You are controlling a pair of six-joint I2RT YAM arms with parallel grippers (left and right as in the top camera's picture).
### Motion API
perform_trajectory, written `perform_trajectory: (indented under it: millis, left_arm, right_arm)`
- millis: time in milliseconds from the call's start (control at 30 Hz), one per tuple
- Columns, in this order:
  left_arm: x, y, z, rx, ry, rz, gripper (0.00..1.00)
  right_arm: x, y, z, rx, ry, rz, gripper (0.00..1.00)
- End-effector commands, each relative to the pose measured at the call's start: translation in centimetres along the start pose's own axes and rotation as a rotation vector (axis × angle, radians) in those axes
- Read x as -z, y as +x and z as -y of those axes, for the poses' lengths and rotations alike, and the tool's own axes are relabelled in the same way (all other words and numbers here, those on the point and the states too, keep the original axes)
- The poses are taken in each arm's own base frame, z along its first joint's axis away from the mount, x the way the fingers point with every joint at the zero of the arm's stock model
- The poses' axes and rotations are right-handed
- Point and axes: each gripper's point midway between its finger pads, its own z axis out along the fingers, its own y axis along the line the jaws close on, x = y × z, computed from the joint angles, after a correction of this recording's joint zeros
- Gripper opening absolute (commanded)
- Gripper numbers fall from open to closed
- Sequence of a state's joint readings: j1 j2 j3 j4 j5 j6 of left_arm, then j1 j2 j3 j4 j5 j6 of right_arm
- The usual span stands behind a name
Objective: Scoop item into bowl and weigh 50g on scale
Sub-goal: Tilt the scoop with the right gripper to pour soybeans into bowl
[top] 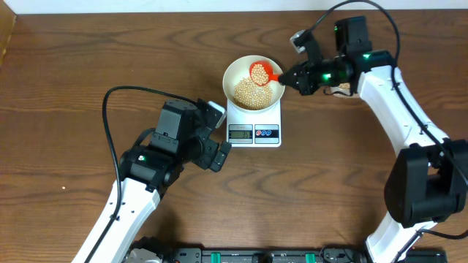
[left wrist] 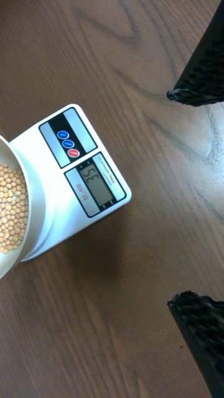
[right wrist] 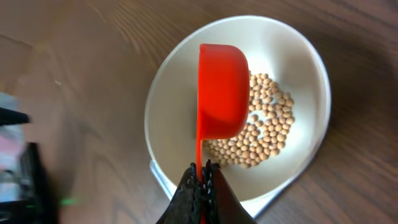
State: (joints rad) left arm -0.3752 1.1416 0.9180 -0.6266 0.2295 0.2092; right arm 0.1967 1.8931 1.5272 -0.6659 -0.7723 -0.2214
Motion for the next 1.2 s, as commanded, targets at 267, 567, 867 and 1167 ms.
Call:
perform_trajectory:
  millis: [267, 567, 867, 1167]
  left_arm:
    - [-0.2, 0.3, -0.2, 0.005, -0.011, -0.012, 0.98]
    - [-0.2, 0.3, -0.2, 0.005, -0.011, -0.012, 0.98]
    - [-0.2, 0.3, -0.2, 0.005, -0.011, -0.012, 0.98]
    - [-0.2, 0.3, -0.2, 0.005, -0.011, -0.012, 0.98]
  right_arm:
    - [-1.3, 0.2, -0.6, 0.156, 0.16, -0.067, 0.01]
    - [-1.1, 0.3, 0.1, 0.158, 0.204, -0.077, 0.01]
    - [-1.0, 0.3, 0.8, 0.213, 0.243, -0.09, 0.01]
    - [-0.9, 0.1, 1.2, 0.231, 0.265, -0.088, 0.01]
